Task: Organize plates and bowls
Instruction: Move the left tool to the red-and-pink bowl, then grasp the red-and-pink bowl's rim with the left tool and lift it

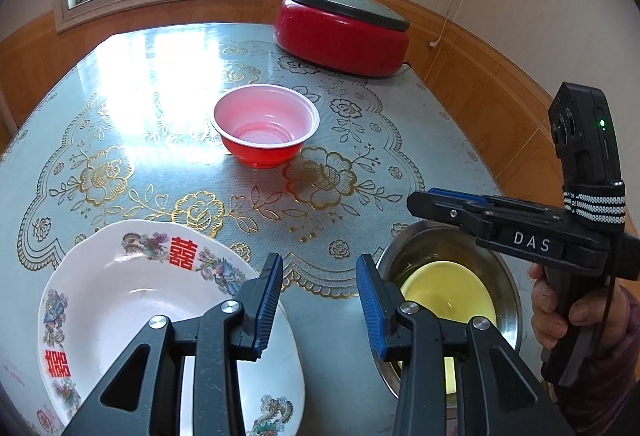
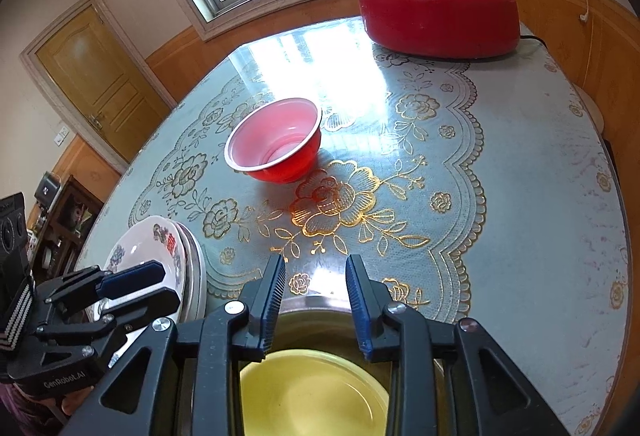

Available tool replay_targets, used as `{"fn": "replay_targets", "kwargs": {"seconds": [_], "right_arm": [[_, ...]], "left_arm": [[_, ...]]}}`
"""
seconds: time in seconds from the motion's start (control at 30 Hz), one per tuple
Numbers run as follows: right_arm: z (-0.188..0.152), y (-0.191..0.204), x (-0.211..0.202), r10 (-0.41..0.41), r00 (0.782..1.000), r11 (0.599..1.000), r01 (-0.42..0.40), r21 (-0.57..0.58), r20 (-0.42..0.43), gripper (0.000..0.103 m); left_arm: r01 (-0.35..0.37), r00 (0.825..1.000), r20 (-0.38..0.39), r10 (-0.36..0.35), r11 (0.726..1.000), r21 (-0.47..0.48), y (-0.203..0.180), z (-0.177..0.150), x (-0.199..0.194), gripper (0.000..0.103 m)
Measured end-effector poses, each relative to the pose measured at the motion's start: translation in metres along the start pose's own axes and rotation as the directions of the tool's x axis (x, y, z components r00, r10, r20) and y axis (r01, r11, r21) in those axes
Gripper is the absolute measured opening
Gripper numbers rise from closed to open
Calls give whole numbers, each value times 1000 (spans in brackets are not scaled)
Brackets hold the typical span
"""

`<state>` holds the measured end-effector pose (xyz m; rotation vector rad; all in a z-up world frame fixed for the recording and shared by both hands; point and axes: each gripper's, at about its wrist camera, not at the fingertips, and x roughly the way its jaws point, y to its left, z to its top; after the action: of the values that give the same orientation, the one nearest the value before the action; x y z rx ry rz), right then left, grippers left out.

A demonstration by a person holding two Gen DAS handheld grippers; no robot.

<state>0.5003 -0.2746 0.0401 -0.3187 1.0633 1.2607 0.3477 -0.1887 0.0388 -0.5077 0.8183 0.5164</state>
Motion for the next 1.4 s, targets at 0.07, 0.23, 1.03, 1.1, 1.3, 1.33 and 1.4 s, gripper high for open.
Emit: {"fn": "replay_targets", "kwargs": {"seconds": [0.07, 0.23, 1.03, 1.1, 1.3, 1.33, 1.4], "right_arm": [[2, 0, 2, 0, 1000, 1000, 0, 10, 2, 31], [7, 4, 8, 19, 1000, 999, -19, 34, -1, 31], [48, -25, 50, 117, 993, 914, -112, 391, 11, 38], [51, -26, 54, 120, 993, 904, -117, 411, 20, 38], [62, -23, 72, 120, 992, 885, -117, 450, 22, 38], [64, -23, 74, 121, 992, 884, -118, 452, 23, 38], [69, -21, 80, 114, 993, 884, -112, 454, 24, 38]], "left_arm": [[-2, 1000, -6, 2, 1000, 4, 1, 1, 2, 39], [2, 1000, -29, -1, 1000, 12, 6, 2, 3, 41], [-30, 996, -85, 31, 999, 12, 55, 37, 18, 56], [-23, 995, -95, 21, 1000, -12, 62, 42, 21, 56], [0, 993, -115, -13, 993, -120, 92, 62, 32, 54], [5, 993, -119, -22, 990, -144, 98, 66, 35, 54], [29, 991, -124, -52, 983, -183, 108, 75, 41, 56]]}}
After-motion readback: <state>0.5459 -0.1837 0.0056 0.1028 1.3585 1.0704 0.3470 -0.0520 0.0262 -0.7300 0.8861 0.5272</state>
